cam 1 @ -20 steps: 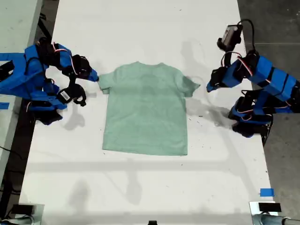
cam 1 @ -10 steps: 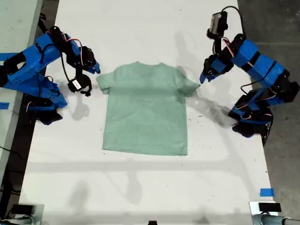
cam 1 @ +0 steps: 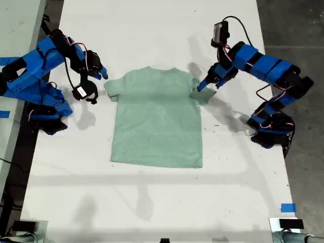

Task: Fold tshirt

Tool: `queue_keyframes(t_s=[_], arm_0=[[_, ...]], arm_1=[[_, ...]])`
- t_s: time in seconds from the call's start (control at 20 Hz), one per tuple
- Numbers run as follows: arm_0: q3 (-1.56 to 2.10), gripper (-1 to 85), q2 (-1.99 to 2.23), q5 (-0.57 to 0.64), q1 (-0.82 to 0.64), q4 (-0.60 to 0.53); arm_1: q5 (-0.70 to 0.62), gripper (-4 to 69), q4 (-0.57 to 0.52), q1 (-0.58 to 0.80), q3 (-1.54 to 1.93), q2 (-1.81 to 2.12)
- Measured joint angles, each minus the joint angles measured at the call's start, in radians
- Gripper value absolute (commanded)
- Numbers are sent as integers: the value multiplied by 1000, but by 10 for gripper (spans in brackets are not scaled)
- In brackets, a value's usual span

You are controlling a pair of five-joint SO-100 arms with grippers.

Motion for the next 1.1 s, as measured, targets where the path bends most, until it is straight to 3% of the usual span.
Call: queue_keyframes(t_s=[0.4,0.55,0.7,0.8,1.1], arm_0=[[8,69,-92,0,0,-75],[26,70,-152,3,-5,-121],[67,70,-176,8,-20,-176],[97,70,-184,14,-40,-204],[144,70,-189,28,-66,-230]], arm_1=[[-101,314,-133,94,25,-150],[-101,205,-138,98,37,-161],[-101,35,-140,98,37,-163],[-101,-14,-140,98,37,-166],[-101,-14,-138,98,37,-166]])
